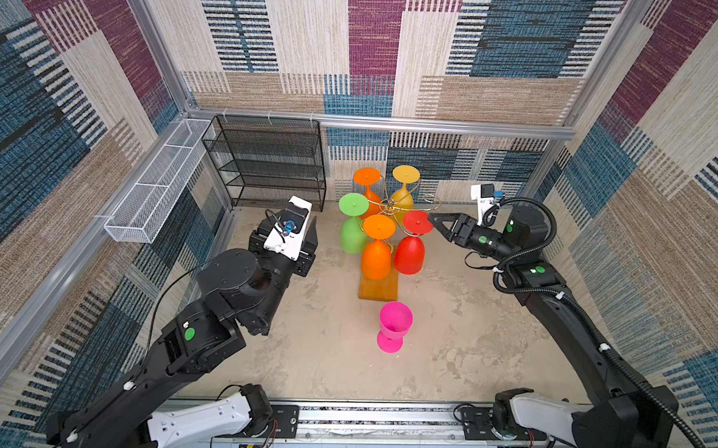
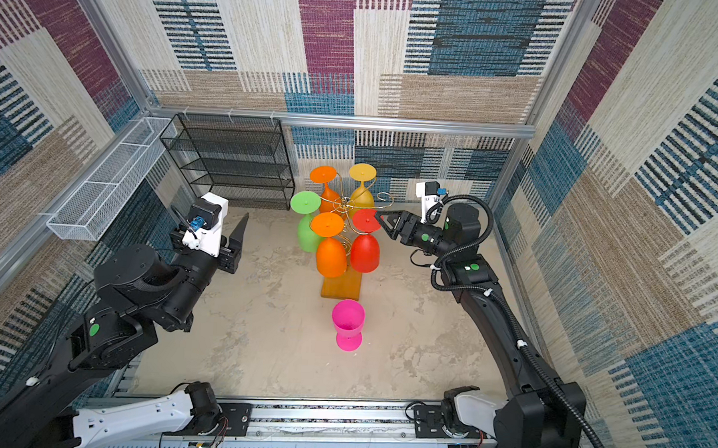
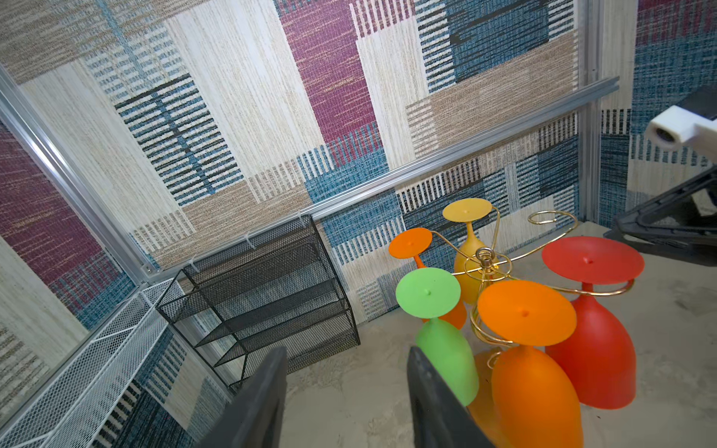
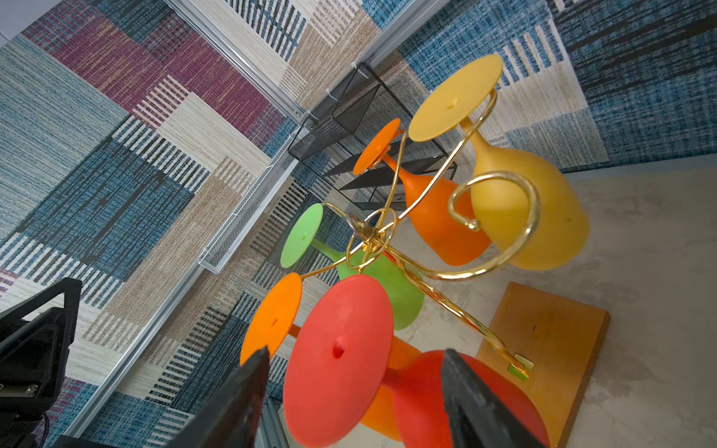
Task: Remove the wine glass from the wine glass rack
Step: 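Release and lift the left gripper while the right gripper reaches toward the red glass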
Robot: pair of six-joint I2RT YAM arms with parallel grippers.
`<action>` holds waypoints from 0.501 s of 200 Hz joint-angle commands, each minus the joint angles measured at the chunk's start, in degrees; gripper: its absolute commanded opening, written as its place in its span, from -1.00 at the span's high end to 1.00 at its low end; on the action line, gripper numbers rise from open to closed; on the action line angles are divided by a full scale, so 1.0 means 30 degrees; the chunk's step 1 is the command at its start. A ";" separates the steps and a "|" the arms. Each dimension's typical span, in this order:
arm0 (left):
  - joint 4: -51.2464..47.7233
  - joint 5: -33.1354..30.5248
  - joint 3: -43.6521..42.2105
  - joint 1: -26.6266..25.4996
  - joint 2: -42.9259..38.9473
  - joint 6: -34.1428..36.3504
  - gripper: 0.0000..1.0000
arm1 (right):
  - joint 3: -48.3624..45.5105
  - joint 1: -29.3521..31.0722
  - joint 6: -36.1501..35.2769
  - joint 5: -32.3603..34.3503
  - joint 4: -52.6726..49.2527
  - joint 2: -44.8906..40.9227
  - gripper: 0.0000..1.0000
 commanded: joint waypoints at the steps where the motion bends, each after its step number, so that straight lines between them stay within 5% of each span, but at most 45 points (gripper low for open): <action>1: 0.0582 0.0609 0.0012 0.0162 0.0271 -0.0689 -0.05 | 0.0078 0.0192 0.0085 -0.0039 0.0813 0.0169 -0.40; 100: 0.0625 0.1932 0.0016 0.0810 0.0670 -0.1073 -0.06 | 0.0692 0.0534 0.0433 -0.0651 0.1103 0.0917 -0.01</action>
